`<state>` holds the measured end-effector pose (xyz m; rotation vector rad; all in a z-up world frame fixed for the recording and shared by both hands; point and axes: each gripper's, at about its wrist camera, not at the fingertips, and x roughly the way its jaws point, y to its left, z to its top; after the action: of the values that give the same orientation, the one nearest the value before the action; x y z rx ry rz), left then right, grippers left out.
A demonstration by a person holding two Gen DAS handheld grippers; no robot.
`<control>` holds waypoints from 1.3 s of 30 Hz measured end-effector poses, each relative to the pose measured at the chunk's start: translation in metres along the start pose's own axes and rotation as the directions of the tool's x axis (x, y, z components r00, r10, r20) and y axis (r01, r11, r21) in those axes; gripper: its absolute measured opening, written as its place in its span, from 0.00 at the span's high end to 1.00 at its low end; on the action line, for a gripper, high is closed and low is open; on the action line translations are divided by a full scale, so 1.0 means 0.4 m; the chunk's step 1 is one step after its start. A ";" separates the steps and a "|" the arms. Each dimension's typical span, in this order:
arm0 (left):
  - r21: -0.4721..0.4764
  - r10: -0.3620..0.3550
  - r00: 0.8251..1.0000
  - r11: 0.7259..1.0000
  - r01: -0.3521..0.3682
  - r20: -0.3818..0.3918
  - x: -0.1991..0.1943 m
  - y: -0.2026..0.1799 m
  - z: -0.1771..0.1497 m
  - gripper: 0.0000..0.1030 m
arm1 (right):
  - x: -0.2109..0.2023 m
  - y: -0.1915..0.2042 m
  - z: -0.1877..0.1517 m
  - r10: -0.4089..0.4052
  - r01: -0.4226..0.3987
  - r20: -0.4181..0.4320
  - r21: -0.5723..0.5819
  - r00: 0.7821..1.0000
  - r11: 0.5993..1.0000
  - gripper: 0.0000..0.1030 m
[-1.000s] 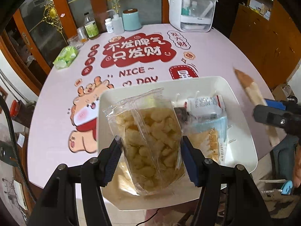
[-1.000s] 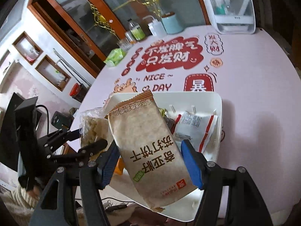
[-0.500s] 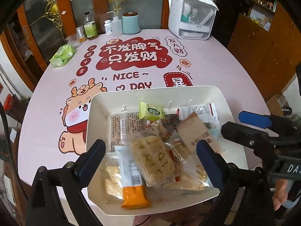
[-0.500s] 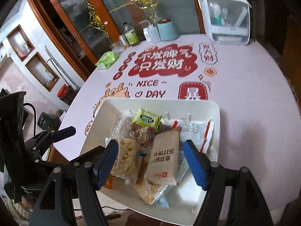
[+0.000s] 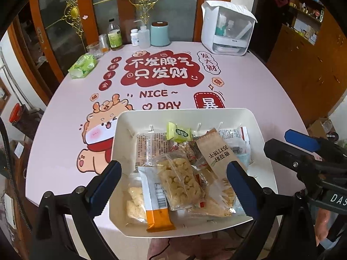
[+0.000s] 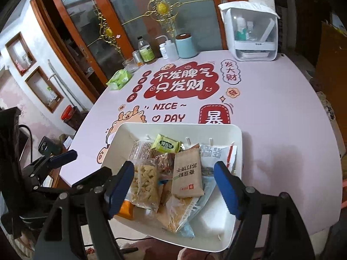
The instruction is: Organize snacks
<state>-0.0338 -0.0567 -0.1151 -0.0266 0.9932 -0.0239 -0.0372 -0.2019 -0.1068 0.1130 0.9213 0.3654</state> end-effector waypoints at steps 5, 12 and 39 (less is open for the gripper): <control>-0.003 0.002 0.999 1.000 -0.002 0.033 -0.032 0.005 0.023 0.06 | -0.043 0.018 0.024 -0.087 0.086 0.066 0.020 0.994 0.996 0.25; -0.009 0.010 0.996 1.000 -0.009 0.083 -0.080 0.033 0.070 0.06 | -0.057 0.064 0.034 -0.196 0.193 0.083 0.045 0.977 0.980 0.25; -0.022 0.042 0.996 0.999 -0.041 0.074 -0.110 0.092 0.055 0.06 | -0.067 0.119 0.010 -0.236 0.234 0.061 0.043 0.970 0.971 0.25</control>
<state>-0.0390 -0.0183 -0.0674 -0.0254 0.9190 0.0254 -0.0611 -0.1668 -0.0720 0.0473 0.8651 0.1244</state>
